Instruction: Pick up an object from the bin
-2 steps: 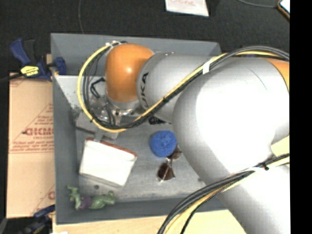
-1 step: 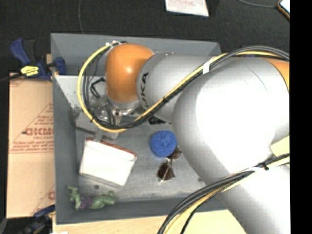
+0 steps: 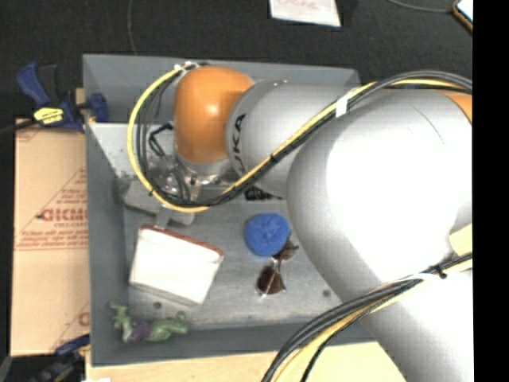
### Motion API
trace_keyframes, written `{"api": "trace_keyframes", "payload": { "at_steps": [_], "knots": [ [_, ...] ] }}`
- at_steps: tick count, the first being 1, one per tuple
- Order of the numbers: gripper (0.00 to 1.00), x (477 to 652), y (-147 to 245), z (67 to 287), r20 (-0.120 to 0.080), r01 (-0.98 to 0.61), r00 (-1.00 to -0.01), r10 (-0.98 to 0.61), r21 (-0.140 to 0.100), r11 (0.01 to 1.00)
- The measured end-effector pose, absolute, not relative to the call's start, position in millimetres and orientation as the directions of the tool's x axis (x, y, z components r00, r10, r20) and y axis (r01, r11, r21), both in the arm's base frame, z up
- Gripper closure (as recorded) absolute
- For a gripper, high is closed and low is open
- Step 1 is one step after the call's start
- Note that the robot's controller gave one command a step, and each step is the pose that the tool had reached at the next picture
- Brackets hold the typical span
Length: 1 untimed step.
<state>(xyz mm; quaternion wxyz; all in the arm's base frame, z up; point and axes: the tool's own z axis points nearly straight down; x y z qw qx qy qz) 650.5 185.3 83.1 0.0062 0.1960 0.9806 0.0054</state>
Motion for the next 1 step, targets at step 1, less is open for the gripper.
{"api": "trace_keyframes", "payload": {
  "at_steps": [1],
  "knots": [
    [1.00, 649.5, 184.7, 109.5, -0.006, 0.385, -0.923, 0.385, 0.011, 0.923]
  ]
}}
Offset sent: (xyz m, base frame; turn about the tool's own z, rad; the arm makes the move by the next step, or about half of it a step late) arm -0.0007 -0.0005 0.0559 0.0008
